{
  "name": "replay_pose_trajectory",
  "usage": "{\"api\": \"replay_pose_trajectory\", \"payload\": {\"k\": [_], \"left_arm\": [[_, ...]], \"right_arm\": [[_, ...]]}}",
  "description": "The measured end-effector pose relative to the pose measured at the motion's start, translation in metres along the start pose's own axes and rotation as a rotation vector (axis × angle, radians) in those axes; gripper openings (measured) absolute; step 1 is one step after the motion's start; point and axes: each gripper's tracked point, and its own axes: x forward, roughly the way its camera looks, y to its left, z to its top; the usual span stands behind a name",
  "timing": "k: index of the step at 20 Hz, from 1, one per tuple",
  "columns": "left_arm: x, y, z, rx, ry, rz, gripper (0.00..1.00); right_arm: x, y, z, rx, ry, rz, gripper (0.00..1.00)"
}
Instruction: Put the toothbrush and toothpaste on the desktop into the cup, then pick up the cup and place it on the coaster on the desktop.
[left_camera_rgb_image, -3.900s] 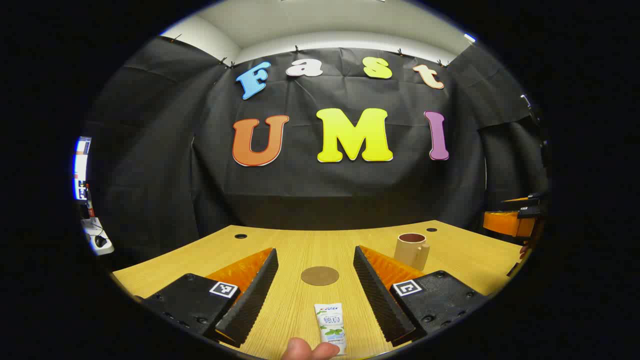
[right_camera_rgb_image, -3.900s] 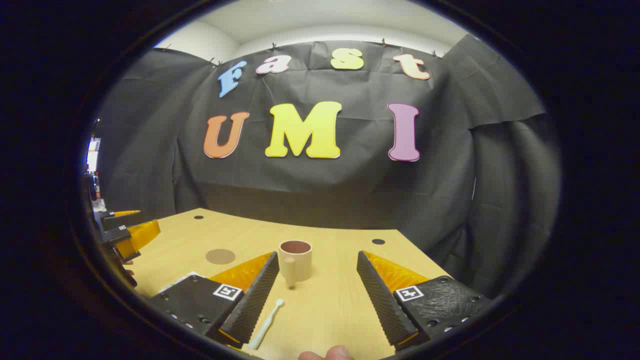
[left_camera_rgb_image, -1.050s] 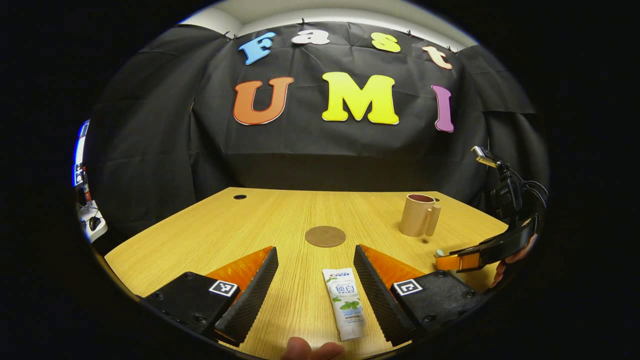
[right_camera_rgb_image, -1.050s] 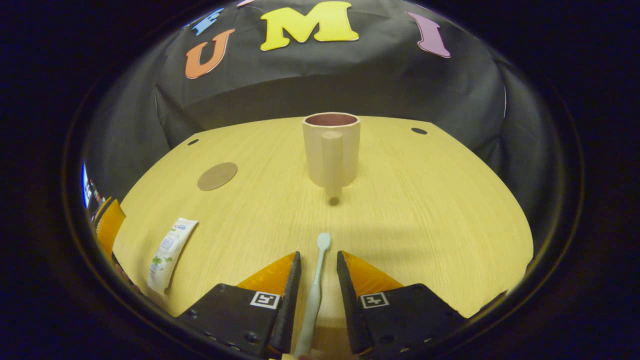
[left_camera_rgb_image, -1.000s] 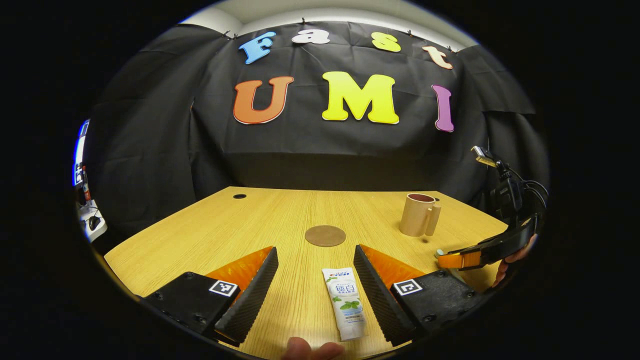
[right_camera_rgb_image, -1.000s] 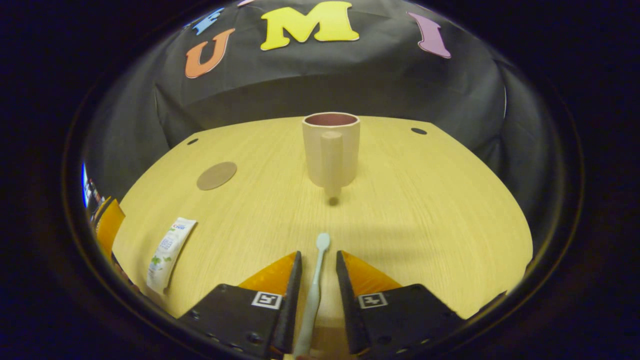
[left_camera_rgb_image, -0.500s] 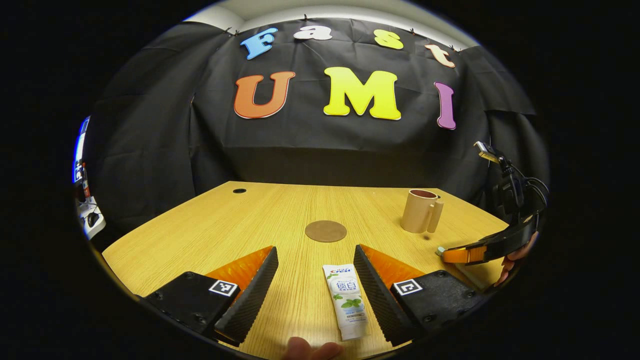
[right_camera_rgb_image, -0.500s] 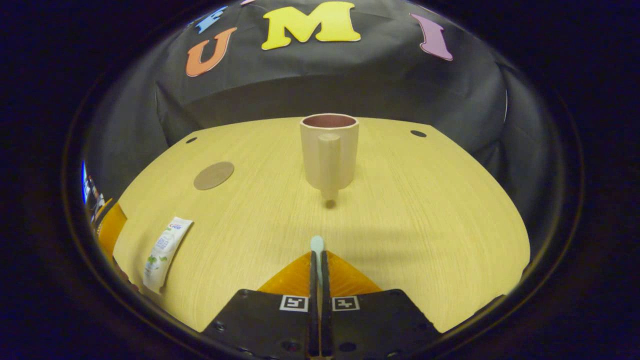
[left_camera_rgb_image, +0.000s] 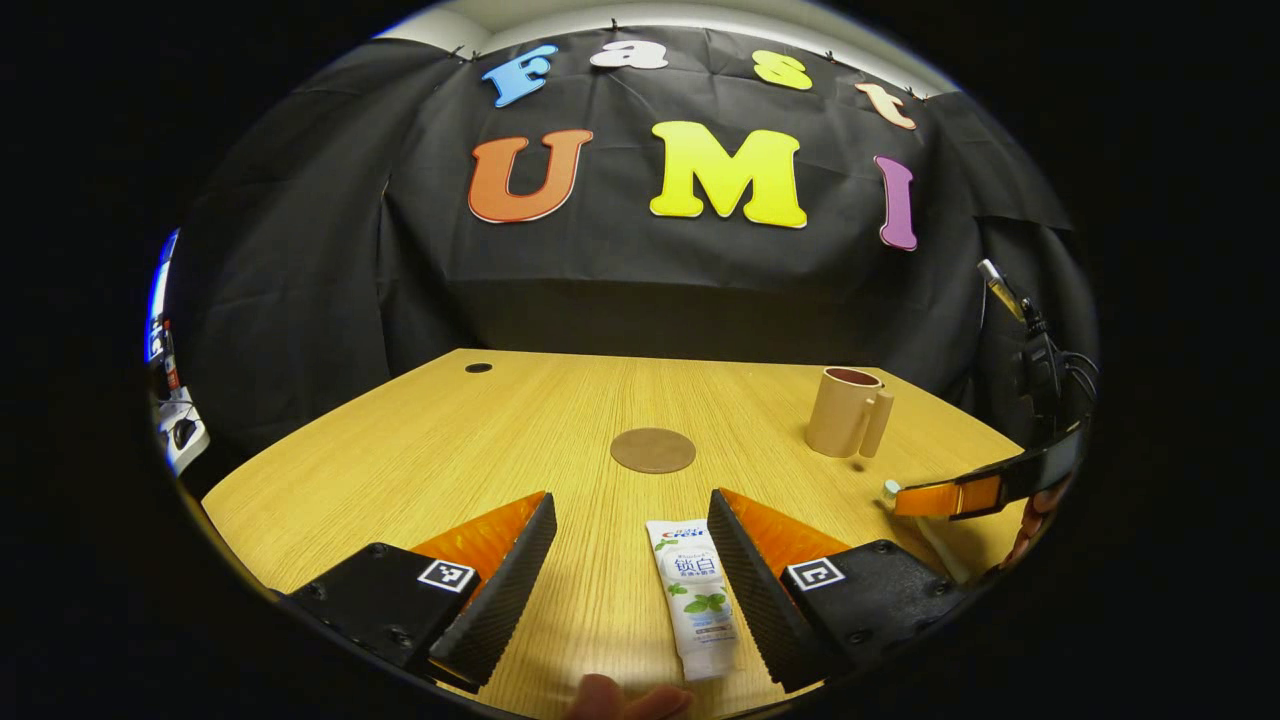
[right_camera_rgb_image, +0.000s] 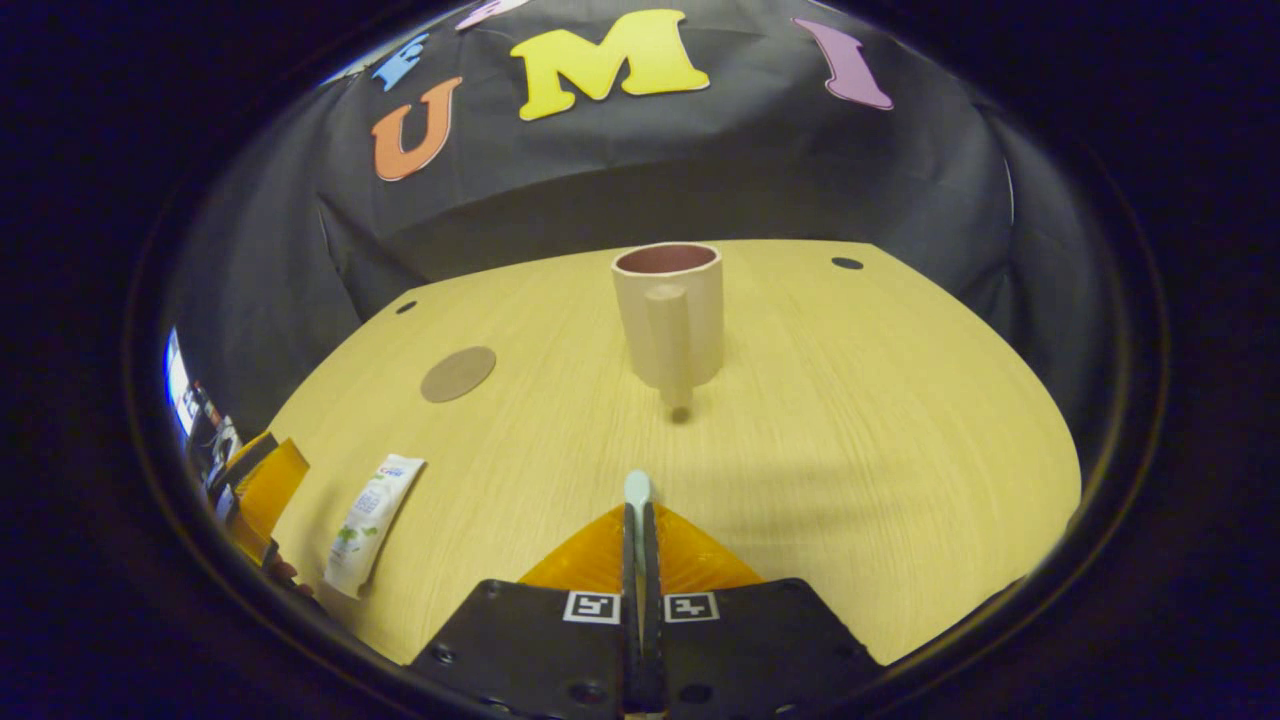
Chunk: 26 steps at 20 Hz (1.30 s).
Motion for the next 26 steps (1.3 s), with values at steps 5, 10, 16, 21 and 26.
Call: {"api": "replay_pose_trajectory", "payload": {"k": [5, 10, 16, 21, 26], "left_arm": [[0.014, -0.010, -0.027, -0.006, 0.130, -0.034, 0.98], [0.018, -0.016, -0.048, 0.022, 0.230, -0.048, 0.98], [0.015, -0.014, -0.050, 0.080, 0.289, -0.068, 0.93], [0.017, -0.012, -0.052, 0.090, 0.343, -0.067, 0.84], [0.018, -0.011, -0.050, 0.100, 0.360, -0.060, 0.70]], "right_arm": [[-0.007, 0.002, 0.008, -0.004, -0.047, 0.017, 0.02], [-0.005, 0.004, 0.008, -0.003, -0.046, 0.033, 0.01], [-0.003, 0.004, 0.005, -0.005, -0.044, 0.039, 0.02], [-0.001, 0.004, 0.001, -0.006, -0.043, 0.041, 0.01], [0.001, 0.003, -0.001, -0.007, -0.044, 0.041, 0.01]]}}
